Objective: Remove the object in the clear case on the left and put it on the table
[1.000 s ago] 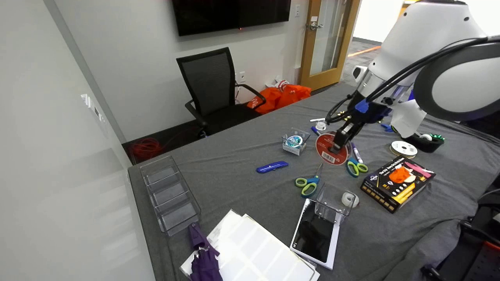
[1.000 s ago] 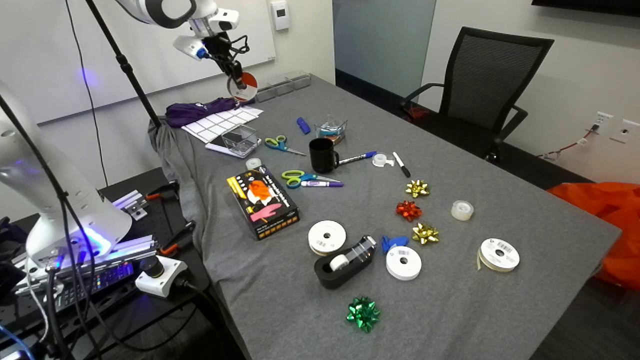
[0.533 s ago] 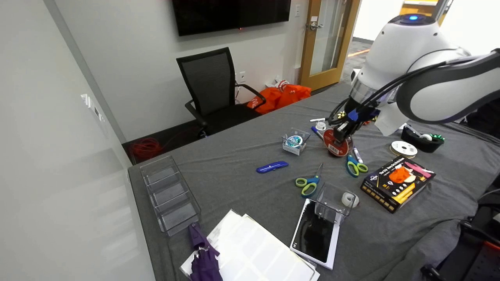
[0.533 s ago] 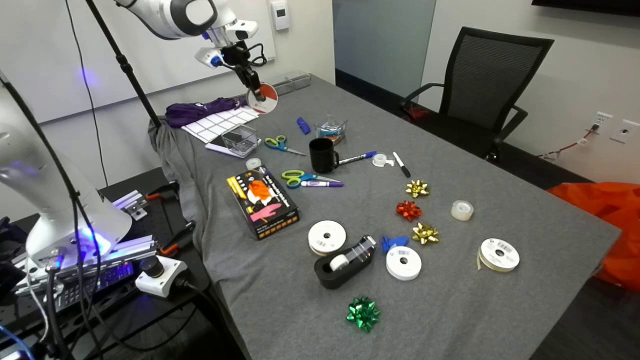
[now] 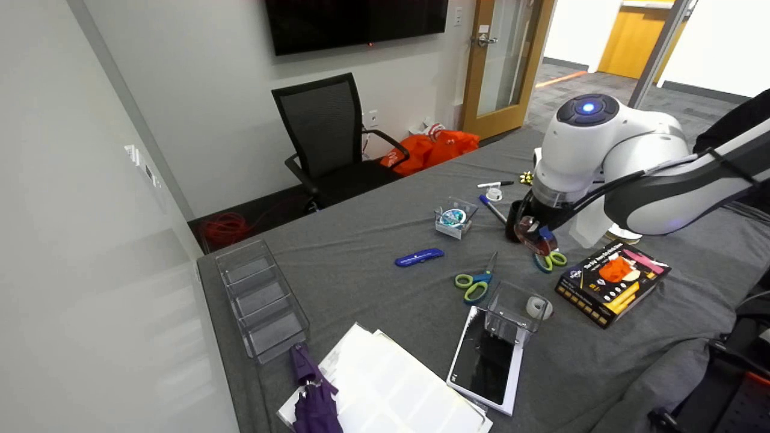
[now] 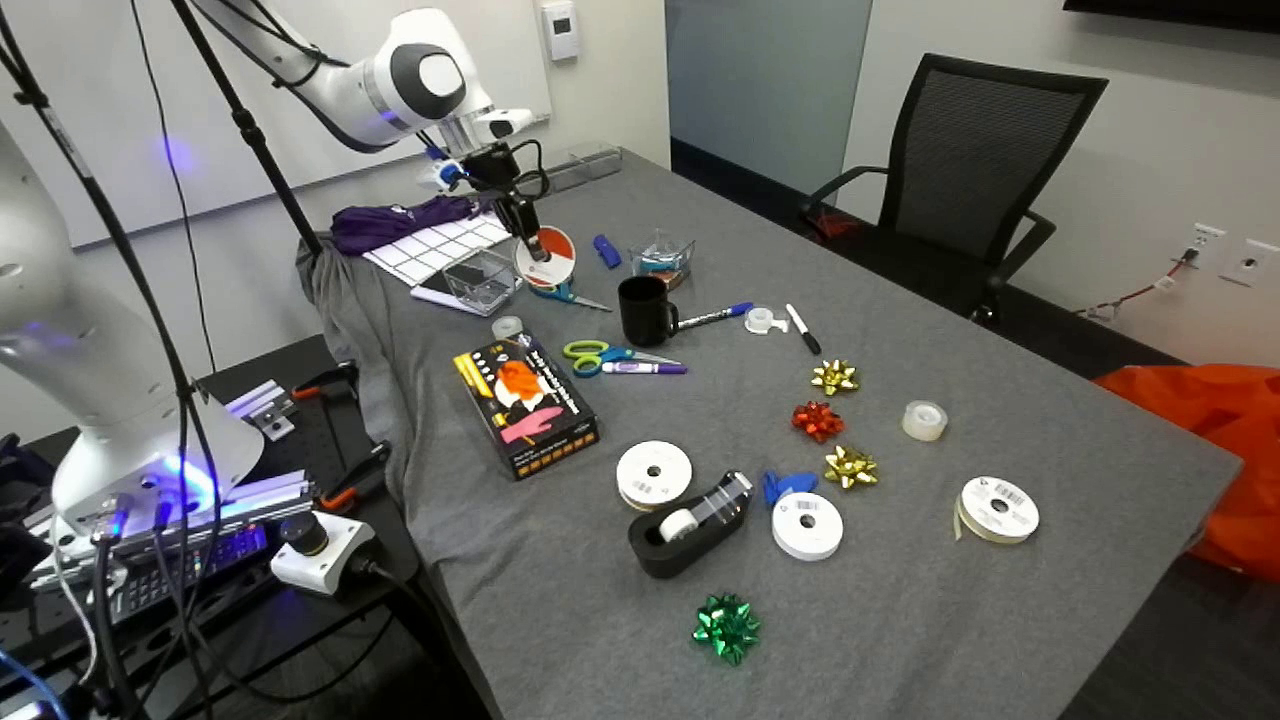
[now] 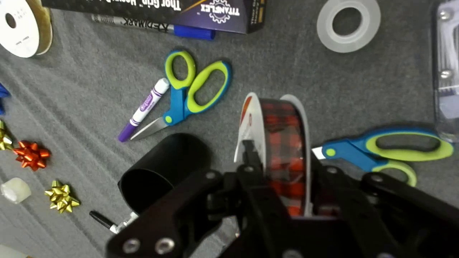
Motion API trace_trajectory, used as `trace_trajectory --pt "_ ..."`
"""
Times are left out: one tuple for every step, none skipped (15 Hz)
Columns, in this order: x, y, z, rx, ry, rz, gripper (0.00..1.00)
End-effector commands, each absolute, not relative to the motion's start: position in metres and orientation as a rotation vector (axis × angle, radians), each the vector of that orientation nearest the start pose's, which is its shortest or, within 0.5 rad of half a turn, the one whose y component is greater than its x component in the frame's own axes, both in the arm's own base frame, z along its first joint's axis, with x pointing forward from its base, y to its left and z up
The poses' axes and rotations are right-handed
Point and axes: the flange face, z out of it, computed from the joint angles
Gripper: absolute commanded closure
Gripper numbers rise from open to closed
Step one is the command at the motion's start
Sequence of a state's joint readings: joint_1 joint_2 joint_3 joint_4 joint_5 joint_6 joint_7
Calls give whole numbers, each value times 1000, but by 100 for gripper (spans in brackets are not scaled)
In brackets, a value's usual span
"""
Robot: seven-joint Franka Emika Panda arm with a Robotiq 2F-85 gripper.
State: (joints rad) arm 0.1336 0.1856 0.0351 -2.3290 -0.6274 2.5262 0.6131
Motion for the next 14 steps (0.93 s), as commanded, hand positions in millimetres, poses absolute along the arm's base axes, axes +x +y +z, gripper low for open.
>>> trace_trajectory --pt "514 89 234 -3550 -145 -208 93" --pt "514 88 227 -3564 -151 -199 93" --pt "514 88 221 -3575 -155 -192 93" --pt "515 89 215 -3581 -159 -190 93" --pt "516 90 208 -3586 -157 -183 93" --pt "518 90 204 -3588 -155 -185 93" --pt "520 92 198 -3590 -153 -177 93" --pt "523 92 194 -3592 -151 -176 93" --pt "525 94 189 -3596 -149 -171 93" --pt "527 95 183 -3600 -149 -167 93" --pt "530 96 178 -3604 -150 -170 93" --pt "532 97 172 -3611 -153 -168 93" --pt "534 98 167 -3618 -170 -161 86" --pt "534 98 162 -3625 -199 -152 46"
